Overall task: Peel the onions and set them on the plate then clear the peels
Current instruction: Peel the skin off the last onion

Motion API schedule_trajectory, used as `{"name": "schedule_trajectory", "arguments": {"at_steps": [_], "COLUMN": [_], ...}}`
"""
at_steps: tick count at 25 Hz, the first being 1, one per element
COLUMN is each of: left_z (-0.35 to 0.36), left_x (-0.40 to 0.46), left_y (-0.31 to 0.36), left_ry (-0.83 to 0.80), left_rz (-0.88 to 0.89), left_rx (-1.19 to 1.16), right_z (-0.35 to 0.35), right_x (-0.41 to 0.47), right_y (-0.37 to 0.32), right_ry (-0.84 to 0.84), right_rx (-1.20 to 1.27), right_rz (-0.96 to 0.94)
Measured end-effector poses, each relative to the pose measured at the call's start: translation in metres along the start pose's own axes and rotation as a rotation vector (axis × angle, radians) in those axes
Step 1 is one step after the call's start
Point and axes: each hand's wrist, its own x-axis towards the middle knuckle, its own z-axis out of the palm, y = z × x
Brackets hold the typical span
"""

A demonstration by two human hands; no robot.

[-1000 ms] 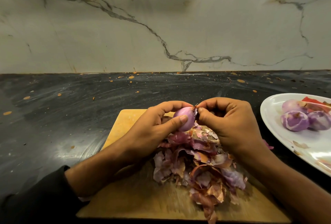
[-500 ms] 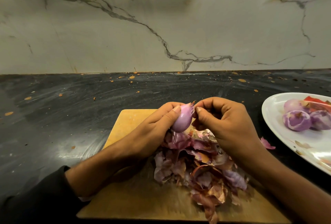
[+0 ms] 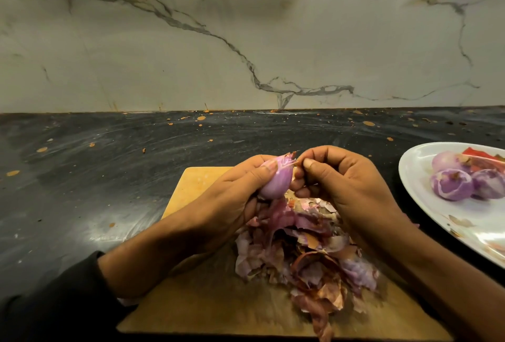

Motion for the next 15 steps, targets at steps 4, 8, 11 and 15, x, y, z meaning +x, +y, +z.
{"name": "schedule_trajectory", "arguments": {"at_steps": [4, 8, 11, 15], "left_z": [-0.006, -0.009, -0.013, -0.013], "left_x": [0.000, -0.001, -0.002, -0.001], "left_y": [-0.003, -0.006, -0.006, -0.006], "left_ry": [0.046, 0.020, 0.016, 0.010], "left_rz": [0.044, 0.063, 0.056, 0.066], "left_rx": [0.161, 0.259, 0.266, 0.281], "right_z": [0.007, 0.008, 0.007, 0.005], "right_x": [-0.005, -0.005, -0.005, -0.004], "right_y": [0.000, 0.000, 0.001, 0.002], "right_ry": [-0.090, -0.124, -0.148, -0.138], "right_rx": [-0.202, -0.240, -0.214, -0.163], "right_rz": [-0.040, -0.052, -0.020, 0.016]}}
